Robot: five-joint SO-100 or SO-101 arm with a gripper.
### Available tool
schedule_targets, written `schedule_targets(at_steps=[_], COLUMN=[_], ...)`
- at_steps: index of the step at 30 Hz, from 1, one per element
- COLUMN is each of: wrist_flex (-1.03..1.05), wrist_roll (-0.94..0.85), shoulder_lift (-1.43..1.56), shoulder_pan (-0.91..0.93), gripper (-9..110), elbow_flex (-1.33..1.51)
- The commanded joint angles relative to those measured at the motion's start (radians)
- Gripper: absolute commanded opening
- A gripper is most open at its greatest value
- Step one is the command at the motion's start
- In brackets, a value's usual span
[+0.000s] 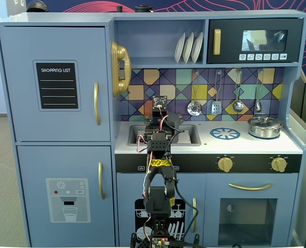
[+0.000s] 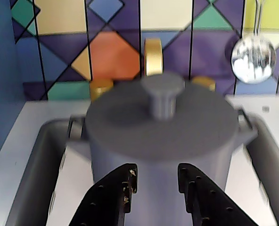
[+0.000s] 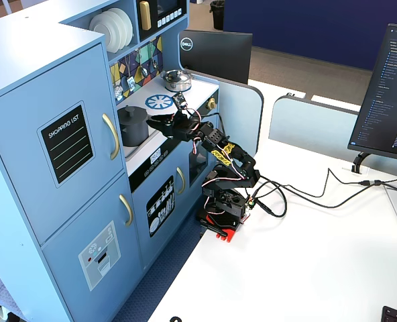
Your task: Take off the lid from the gray recipient and place it on the counter
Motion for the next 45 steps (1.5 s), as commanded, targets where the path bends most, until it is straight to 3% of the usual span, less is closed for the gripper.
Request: schedule_targets(at_steps=[1,8,12,45], wrist_flex=[-0.084,-0.172,-0.221,-0.471], wrist_roll=[-0.02,-0.014,-0.008,0.014], shoulder_lift=[-0.048,-0.12,-0.163,-0.617], shoulder_pan=[0.005,0.018,0.026,0.052], gripper=[1,19,23,18], elbow_flex=[-0.077,-0.091,-0.1,-0.281])
